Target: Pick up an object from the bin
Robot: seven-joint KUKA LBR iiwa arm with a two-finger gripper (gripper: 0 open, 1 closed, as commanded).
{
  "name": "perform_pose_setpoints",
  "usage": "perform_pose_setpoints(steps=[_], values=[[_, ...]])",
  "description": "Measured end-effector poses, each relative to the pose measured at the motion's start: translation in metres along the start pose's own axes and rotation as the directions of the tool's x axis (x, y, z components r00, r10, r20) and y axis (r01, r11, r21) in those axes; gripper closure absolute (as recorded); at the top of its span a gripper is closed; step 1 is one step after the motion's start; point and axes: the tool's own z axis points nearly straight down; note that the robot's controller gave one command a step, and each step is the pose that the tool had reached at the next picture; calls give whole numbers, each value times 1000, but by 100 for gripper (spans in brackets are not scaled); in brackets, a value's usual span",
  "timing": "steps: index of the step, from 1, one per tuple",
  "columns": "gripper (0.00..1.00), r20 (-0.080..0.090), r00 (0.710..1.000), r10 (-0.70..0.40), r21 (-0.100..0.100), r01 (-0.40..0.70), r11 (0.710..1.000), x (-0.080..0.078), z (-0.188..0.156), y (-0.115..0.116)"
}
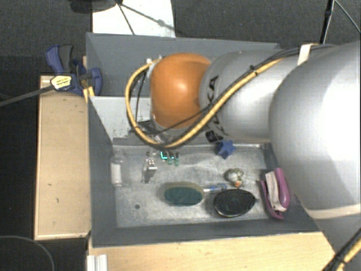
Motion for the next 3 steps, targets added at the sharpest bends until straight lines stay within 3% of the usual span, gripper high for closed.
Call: perform_pose_setpoints(steps=[1, 2, 3], values=[[0, 5, 959, 282, -4, -282, 959, 22, 66, -55], [0, 8, 976, 216, -3, -216, 976, 52, 63, -104], [0, 8, 997, 76, 1, -76, 997, 60, 12, -154]])
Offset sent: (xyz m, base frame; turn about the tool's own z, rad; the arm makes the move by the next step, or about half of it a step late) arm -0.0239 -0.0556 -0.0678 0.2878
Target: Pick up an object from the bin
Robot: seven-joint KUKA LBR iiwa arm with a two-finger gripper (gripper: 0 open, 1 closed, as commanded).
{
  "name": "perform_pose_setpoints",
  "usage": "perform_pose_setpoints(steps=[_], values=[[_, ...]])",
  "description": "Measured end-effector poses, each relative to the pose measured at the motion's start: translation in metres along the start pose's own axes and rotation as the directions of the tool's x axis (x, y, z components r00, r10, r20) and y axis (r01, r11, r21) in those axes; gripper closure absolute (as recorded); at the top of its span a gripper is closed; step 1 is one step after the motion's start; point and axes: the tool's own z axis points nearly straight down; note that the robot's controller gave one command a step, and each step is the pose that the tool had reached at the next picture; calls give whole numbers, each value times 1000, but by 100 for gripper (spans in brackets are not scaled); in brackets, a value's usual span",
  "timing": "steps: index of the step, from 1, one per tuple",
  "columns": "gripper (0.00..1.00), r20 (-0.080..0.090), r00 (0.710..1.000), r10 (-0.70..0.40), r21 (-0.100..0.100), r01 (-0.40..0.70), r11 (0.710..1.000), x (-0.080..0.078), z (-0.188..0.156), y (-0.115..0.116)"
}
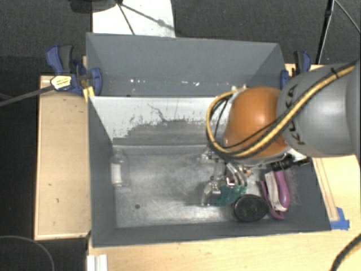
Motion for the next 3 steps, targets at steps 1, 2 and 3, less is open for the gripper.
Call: perform_pose_setpoints(steps=[1, 2, 3], values=[[0, 5, 997, 78, -6, -78, 997, 21, 53, -65], [0, 0, 1000, -4, -9, 4, 1000, 24, 52, -86], [100, 5, 1000, 5, -12, -4, 1000, 22, 51, -87]])
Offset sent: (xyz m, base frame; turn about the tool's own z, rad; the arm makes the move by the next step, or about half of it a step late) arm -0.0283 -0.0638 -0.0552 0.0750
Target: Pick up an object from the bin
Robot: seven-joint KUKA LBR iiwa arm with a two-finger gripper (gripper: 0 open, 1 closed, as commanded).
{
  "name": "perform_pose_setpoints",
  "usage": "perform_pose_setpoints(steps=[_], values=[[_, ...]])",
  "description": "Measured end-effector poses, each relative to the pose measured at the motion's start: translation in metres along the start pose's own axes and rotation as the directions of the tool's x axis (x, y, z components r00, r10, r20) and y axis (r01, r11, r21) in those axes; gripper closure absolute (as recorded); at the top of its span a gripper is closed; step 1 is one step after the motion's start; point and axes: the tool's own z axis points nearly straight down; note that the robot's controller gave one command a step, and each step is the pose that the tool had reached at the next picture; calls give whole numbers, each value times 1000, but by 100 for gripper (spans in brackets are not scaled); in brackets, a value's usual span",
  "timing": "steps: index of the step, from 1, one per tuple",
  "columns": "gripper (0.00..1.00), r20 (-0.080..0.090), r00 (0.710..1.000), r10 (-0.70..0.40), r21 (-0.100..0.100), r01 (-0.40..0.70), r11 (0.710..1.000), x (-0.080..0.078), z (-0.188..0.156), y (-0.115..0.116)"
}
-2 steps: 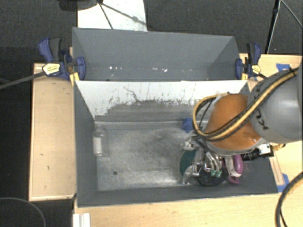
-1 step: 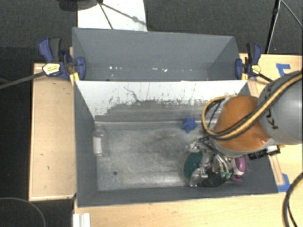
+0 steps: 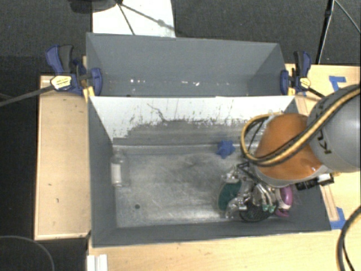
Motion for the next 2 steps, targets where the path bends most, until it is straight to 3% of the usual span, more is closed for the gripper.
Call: perform_pose_setpoints(steps=[1, 2], values=[[100, -7, 957, -290, 10, 290, 957, -10, -99, 0], [100, -6, 965, -261, 11, 261, 965, -11, -166, -5]])
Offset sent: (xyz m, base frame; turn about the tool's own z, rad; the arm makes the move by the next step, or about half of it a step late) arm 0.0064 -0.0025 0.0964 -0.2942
